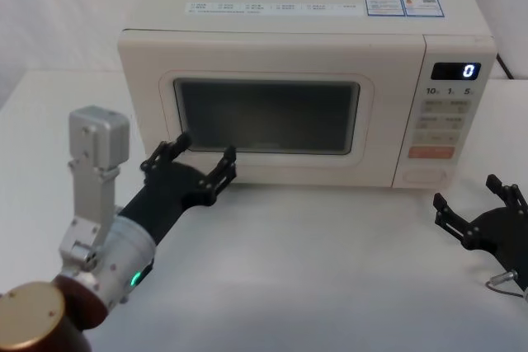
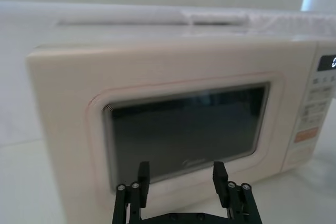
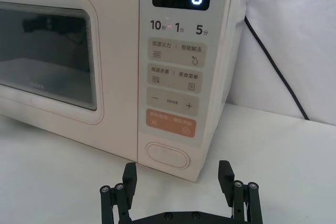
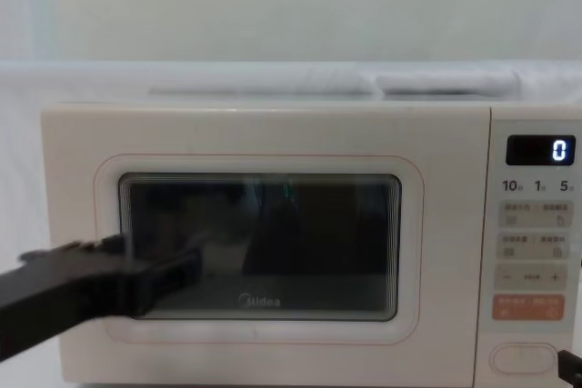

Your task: Press the button to open the microwave door with one hand; close the microwave door with the other hand.

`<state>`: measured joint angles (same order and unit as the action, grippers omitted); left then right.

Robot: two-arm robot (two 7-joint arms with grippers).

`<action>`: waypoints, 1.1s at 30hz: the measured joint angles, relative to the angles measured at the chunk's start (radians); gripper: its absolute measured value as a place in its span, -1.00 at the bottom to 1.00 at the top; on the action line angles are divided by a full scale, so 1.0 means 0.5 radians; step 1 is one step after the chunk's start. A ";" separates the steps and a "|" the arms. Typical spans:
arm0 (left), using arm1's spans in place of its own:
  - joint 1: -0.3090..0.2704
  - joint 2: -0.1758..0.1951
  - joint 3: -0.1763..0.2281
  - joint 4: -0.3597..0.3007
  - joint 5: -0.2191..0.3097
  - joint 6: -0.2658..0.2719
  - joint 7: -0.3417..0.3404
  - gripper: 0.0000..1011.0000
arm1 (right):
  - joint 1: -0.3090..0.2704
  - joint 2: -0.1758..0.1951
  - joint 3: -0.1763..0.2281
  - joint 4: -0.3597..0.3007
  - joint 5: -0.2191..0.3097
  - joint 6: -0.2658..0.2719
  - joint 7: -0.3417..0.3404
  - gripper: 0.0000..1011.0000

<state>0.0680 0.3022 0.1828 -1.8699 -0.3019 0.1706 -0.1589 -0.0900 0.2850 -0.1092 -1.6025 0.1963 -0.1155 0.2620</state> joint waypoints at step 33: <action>0.267 -0.062 -0.173 0.109 0.000 -0.115 0.025 0.98 | 0.000 0.000 0.000 0.000 0.000 0.000 0.000 0.98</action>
<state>0.2013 0.2712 0.0963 -1.8156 -0.3017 0.1132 -0.1463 -0.0901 0.2850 -0.1092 -1.6025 0.1963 -0.1155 0.2620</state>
